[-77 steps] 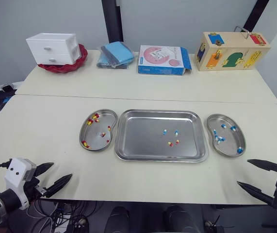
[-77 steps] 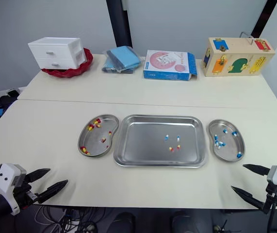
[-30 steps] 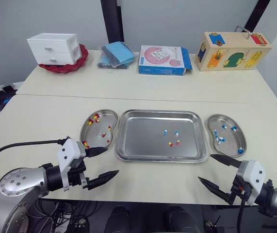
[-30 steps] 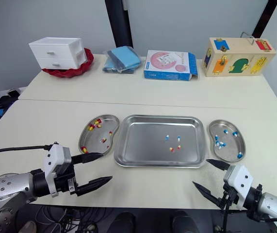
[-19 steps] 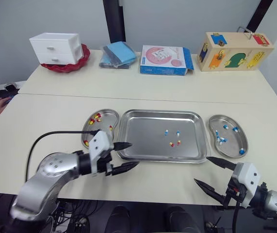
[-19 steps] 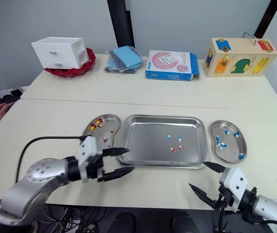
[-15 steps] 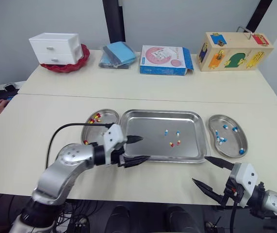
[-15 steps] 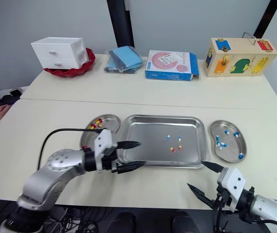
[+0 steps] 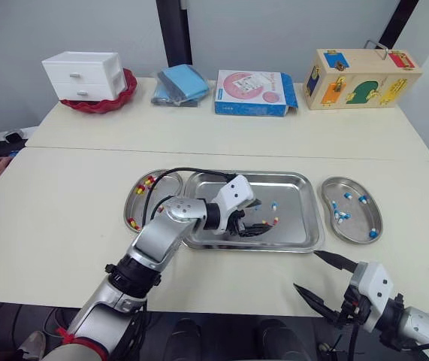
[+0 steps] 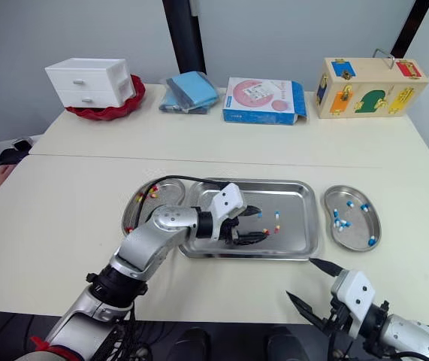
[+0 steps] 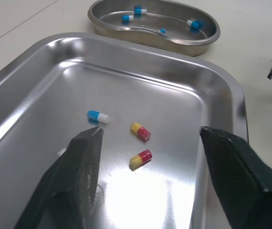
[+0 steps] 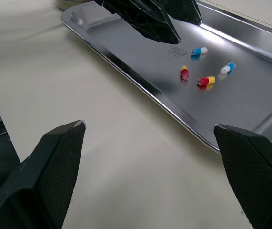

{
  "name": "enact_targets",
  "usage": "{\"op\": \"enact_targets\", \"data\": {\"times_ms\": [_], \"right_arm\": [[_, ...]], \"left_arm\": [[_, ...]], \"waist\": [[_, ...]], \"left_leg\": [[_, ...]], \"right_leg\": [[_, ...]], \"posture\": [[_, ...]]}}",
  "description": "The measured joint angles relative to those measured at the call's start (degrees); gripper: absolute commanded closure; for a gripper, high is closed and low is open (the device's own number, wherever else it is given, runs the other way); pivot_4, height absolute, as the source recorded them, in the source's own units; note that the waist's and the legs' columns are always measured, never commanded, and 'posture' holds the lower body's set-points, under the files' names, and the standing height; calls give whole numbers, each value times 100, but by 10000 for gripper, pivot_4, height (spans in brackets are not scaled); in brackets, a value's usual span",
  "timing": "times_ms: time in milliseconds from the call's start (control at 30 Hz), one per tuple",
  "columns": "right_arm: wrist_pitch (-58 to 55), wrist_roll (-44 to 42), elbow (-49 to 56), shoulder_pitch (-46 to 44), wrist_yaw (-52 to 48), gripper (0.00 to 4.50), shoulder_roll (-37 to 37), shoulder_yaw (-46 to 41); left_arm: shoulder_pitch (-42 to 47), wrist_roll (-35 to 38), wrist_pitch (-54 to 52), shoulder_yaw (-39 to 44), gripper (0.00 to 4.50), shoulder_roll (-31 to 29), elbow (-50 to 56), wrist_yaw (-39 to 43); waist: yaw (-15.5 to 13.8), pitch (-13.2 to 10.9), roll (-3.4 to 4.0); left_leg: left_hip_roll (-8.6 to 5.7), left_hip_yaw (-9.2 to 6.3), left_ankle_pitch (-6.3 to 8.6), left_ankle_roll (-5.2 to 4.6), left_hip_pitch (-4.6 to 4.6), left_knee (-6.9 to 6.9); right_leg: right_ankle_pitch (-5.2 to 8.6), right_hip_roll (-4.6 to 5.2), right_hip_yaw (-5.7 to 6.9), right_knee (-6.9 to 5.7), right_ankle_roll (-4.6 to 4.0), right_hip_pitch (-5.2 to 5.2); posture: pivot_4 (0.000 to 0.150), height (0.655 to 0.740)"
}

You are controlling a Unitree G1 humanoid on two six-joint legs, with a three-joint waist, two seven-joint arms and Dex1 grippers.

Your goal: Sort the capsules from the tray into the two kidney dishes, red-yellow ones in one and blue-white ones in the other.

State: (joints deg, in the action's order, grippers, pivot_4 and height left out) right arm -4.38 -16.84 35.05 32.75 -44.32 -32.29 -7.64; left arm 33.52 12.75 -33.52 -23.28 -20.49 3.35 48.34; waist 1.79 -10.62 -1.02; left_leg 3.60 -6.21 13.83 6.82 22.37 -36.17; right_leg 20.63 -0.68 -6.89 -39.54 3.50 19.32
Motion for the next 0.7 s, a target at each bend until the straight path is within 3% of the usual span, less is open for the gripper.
{"op": "enact_targets", "data": {"times_ms": [700], "right_arm": [[-56,31,240,30,332,0,21,122]], "left_arm": [[290,-783,697,-355,21691,547,-1398,253]], "waist": [[-11,0,0]], "left_leg": [[-1,-1,0,0,1,-1]], "right_leg": [[0,0,1,0,0,0]], "posture": [[1500,7400]]}}
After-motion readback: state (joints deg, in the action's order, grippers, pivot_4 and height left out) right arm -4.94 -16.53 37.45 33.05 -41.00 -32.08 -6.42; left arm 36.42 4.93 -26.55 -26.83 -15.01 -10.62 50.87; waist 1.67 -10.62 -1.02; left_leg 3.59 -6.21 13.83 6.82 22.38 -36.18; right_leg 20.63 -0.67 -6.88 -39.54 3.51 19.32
